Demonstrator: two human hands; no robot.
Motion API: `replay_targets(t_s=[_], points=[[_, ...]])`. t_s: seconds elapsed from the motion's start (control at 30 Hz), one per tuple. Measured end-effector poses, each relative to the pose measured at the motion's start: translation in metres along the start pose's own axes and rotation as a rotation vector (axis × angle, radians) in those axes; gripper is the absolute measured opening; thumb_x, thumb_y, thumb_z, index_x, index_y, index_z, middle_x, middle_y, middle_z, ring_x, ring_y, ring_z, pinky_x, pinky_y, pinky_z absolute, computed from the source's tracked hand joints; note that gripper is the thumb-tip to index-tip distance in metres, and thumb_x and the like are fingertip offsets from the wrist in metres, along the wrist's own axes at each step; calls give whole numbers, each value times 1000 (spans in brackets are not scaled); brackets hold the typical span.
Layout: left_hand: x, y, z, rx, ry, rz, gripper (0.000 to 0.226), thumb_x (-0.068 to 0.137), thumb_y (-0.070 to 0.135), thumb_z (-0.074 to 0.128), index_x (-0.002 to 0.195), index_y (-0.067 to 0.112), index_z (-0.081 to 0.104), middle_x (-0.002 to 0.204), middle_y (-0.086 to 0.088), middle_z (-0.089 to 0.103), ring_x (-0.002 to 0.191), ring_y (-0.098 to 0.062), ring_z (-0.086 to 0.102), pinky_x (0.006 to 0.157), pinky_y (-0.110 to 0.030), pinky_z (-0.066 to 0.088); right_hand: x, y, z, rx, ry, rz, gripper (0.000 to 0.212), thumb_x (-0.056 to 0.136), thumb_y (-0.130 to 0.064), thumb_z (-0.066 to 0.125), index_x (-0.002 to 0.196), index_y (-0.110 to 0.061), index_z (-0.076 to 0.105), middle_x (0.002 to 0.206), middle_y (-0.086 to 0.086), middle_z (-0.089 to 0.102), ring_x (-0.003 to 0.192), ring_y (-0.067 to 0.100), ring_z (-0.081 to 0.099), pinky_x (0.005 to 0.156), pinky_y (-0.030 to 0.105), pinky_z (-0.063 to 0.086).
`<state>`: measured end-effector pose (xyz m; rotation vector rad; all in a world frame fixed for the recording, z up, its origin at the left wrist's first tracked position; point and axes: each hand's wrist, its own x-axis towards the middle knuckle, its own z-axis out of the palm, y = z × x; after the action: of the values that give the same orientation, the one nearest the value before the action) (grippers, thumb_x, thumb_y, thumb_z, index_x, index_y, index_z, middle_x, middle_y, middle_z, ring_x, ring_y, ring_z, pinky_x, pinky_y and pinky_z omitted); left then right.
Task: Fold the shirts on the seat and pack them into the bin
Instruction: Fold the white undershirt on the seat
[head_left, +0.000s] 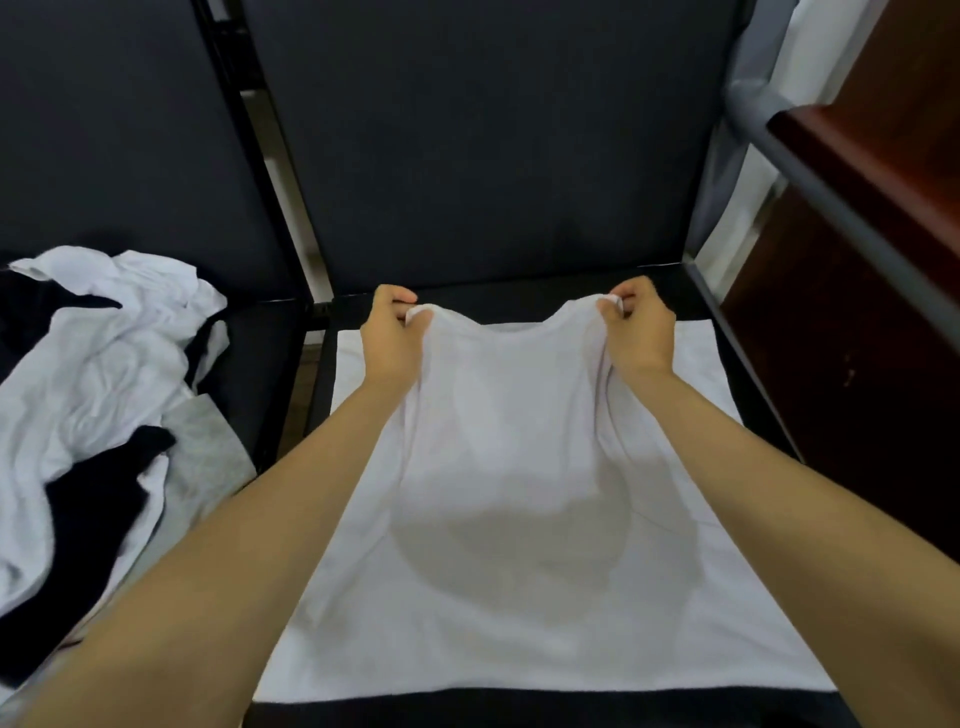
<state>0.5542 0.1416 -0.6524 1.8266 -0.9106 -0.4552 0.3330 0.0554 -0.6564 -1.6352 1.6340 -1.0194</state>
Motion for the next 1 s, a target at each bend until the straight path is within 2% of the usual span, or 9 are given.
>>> replay_targets(t_s=[0.13,0.27,0.43,0.53,0.63,0.73,0.83,0.93,1.0], points=[[2,-6,9,102,-88,-84,38,91,13,61,127,8,48,107,-3,61,105,-21,57,87,-22,42,7,4,4,-118,-133,72,28,95,-23,57,118,-7,54,114,12,61,105,24,59,83,24,44],[-17,-2,7,304,-176,96,60,95,21,57,146,8,28,149,-12,30,135,-24,32,107,-27,28,-12,-4,-11,-179,-211,75,49,92,-27,61,133,-9,41,134,12,47,120,28,51,97,34,43],[-88,-13,-9,629,-399,411,47,98,31,49,138,7,45,151,-15,31,139,-30,29,114,-34,22,-79,-1,-72,-674,-500,26,31,94,-39,53,108,-11,52,110,8,57,97,24,54,76,30,41],[-123,-18,-16,792,-541,373,53,102,41,30,148,16,29,158,-8,17,146,-25,13,118,-37,8,-116,6,-108,-814,-562,-18,34,95,-45,48,102,-13,51,104,6,56,93,24,54,71,30,38],[-145,-18,-17,955,-596,266,58,101,49,14,152,25,6,160,-2,-5,147,-20,-7,117,-40,-7,-139,13,-132,-906,-608,21,40,94,-50,46,111,-13,49,110,6,56,101,25,55,81,36,43],[-159,-15,-16,1018,-538,270,58,100,49,9,152,24,0,160,-2,-9,146,-21,-12,115,-41,-14,-147,21,-146,-961,-618,109,50,92,-55,46,118,-12,50,120,8,50,115,30,47,93,41,42],[-168,-11,-13,980,-553,259,58,101,47,10,153,21,1,160,-2,-8,147,-20,-10,116,-38,-12,-148,23,-162,-844,-712,191,39,91,-55,48,92,-16,54,96,2,50,103,26,48,78,32,39],[-172,-11,-13,922,-586,239,60,101,48,11,152,21,0,160,-1,-8,147,-18,-9,119,-36,-7,-153,22,-181,-436,-711,307,23,92,-42,58,100,-20,56,101,-1,56,86,16,56,74,25,41],[-172,-12,-15,910,-595,231,61,100,51,12,152,22,-1,160,-1,-9,147,-18,-10,119,-36,-7,-155,26,-194,-276,-753,365,17,89,-33,64,89,-17,58,88,0,60,73,13,57,71,26,46]])
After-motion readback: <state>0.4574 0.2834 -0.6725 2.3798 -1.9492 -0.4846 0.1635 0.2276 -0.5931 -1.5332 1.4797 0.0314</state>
